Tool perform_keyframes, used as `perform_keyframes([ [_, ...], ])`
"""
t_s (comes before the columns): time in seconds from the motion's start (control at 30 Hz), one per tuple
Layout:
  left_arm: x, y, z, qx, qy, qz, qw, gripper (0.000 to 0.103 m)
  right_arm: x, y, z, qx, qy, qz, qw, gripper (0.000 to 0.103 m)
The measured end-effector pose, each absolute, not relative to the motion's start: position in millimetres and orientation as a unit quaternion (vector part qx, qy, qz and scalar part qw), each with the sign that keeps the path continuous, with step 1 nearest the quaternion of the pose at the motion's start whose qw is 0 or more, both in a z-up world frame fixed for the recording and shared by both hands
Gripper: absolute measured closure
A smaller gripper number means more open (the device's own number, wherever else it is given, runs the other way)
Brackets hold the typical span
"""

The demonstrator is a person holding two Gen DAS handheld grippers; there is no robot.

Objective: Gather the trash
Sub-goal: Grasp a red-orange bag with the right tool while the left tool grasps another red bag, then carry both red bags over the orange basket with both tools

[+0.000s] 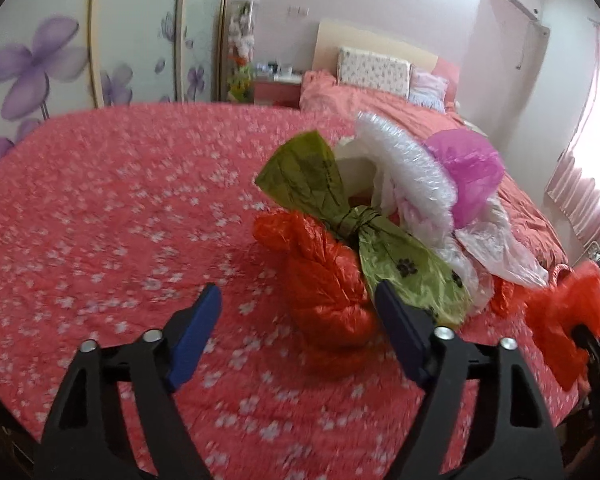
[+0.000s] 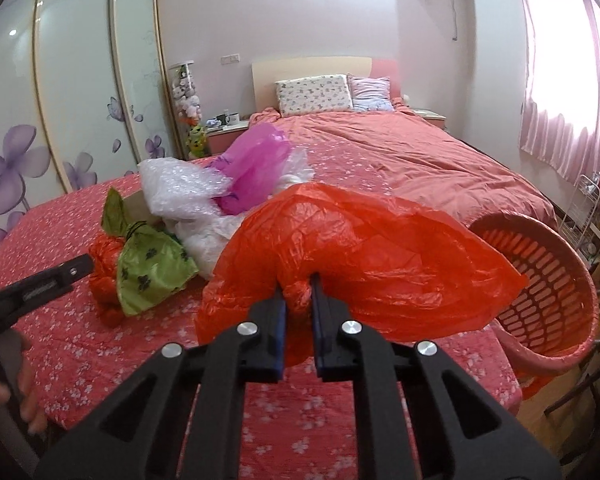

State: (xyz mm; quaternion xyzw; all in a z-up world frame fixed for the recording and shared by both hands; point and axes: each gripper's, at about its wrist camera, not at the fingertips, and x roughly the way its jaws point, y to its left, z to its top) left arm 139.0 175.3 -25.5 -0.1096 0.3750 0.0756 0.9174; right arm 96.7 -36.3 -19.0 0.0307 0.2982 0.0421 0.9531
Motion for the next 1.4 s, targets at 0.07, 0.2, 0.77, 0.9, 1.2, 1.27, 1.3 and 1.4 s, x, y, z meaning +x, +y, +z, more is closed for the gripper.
perform_keyframes([
  [0.07, 150, 180, -32, -0.125, 0.39, 0.073, 0.91, 0.033, 97, -37, -21, 0.029, 0.3, 0.04, 0.953, 0.091],
  [0.2, 162, 183, -39, -0.139, 0.403, 0.067, 0.902, 0.037, 98, -37, -24, 0.023, 0.303, 0.036, 0.952, 0.091],
  [0.77, 137, 165, -4, -0.08, 0.366, 0.049, 0.926, 0.067, 89, -48, -6, 0.017, 0.278, 0.034, 0.96, 0.091],
  [0.9, 125, 172, 16, -0.078, 0.34, 0.055, 0.936, 0.067, 84, -55, 2, 0.017, 0.268, 0.03, 0.963, 0.091],
  [1.2, 121, 117, 43, -0.061, 0.321, -0.016, 0.945, 0.067, 75, -93, 8, 0.021, 0.256, -0.003, 0.966, 0.091],
  [1.27, 123, 97, 45, -0.053, 0.32, -0.039, 0.945, 0.067, 75, -101, 9, 0.022, 0.256, -0.014, 0.966, 0.091],
  [1.3, 123, 87, 46, -0.05, 0.319, -0.05, 0.945, 0.067, 75, -108, 9, 0.022, 0.255, -0.021, 0.966, 0.091],
  [1.4, 128, 57, 46, -0.039, 0.32, -0.087, 0.942, 0.067, 75, -127, 9, 0.025, 0.254, -0.041, 0.966, 0.091],
])
